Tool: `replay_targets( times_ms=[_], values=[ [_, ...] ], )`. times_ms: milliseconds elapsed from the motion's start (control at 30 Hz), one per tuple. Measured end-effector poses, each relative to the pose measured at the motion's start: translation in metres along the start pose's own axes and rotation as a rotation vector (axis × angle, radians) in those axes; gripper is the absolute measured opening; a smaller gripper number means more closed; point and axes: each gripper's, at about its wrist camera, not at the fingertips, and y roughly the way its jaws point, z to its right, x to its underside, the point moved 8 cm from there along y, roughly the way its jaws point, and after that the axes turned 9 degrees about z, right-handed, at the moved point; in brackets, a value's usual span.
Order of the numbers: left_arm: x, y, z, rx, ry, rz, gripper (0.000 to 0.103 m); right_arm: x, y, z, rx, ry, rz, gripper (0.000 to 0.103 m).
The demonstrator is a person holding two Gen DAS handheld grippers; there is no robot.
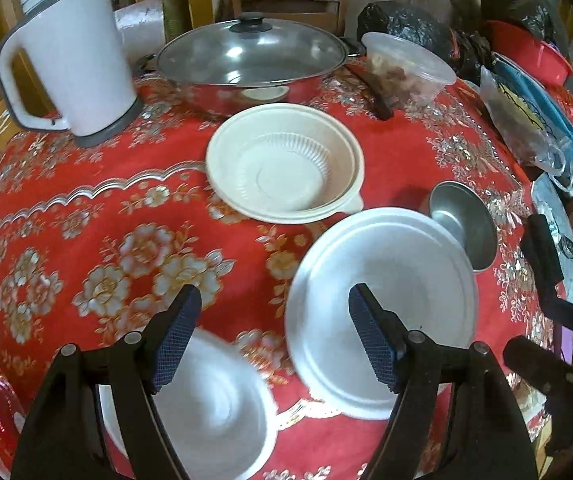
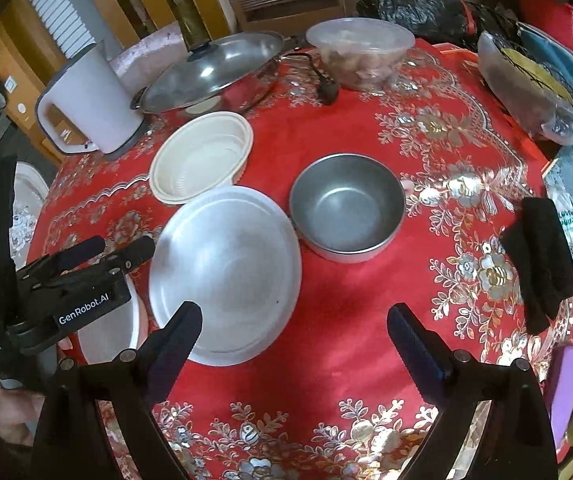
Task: Organize plates and bowls
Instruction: 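Move the left gripper toward the silver aluminium plate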
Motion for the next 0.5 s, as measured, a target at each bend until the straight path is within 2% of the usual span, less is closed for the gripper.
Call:
replay_targets(
  times_ms=[500],
  values=[
    [0.004,0.028,-0.001,-0.011,-0.014,-0.029,0.076,0.009,0.033,0.002,-0.032,0.031,-0.038,0.095]
  ],
)
